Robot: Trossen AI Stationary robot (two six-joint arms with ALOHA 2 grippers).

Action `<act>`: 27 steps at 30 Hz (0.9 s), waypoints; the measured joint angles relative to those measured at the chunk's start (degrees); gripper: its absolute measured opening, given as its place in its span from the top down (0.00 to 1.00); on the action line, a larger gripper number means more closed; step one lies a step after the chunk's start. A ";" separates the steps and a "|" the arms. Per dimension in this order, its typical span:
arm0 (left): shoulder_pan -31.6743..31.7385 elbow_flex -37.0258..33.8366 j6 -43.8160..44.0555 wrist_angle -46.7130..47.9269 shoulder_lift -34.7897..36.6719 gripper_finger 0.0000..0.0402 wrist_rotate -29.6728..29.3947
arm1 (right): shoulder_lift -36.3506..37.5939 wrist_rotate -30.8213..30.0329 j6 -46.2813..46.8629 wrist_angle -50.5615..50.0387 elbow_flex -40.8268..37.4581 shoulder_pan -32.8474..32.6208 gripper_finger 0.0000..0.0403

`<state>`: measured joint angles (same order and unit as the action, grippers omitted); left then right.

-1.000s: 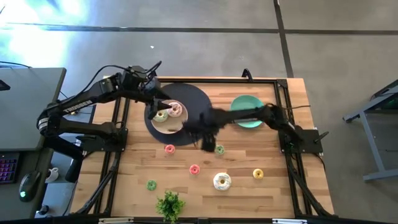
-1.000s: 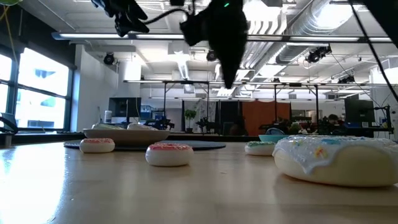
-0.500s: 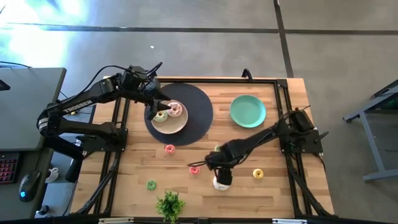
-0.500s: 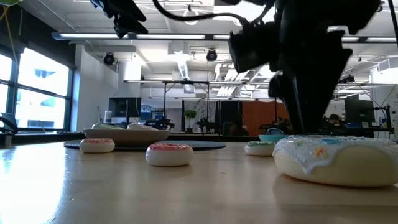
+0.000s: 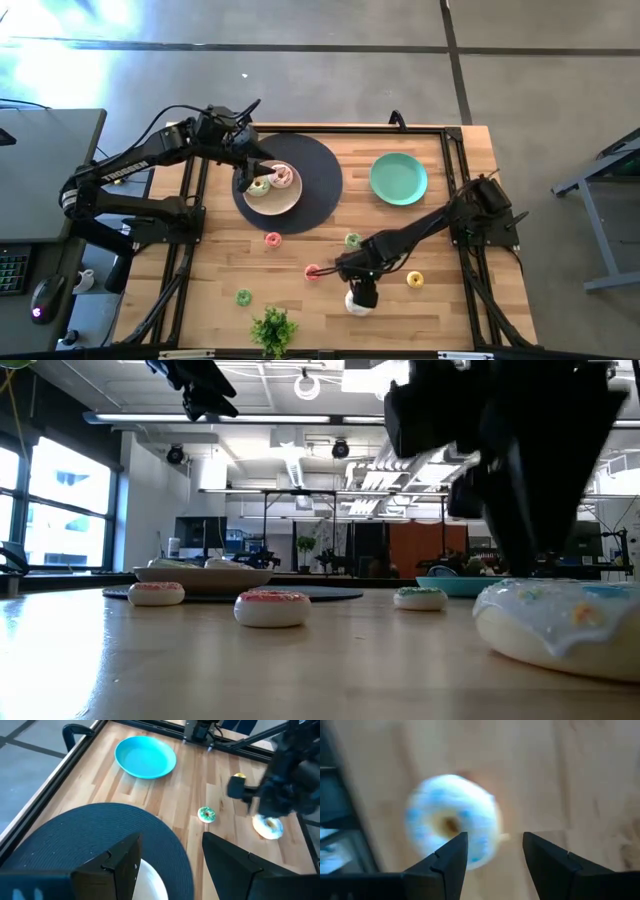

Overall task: Pick & Place donuts
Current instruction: Put the white donut on the white plate

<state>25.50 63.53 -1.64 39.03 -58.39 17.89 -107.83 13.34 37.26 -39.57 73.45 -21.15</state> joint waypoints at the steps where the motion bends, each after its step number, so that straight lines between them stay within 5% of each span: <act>1: 0.00 0.00 0.01 -0.01 0.00 0.48 -0.02 | 0.83 0.14 -0.04 -0.25 0.46 0.00 0.54; 27: 0.00 0.07 0.32 0.12 0.00 0.48 0.02 | -3.14 -10.92 -1.51 3.42 0.63 -7.55 0.55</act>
<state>25.50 63.59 -1.32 39.14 -58.39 17.91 -110.98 2.43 35.75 -36.15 74.08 -28.69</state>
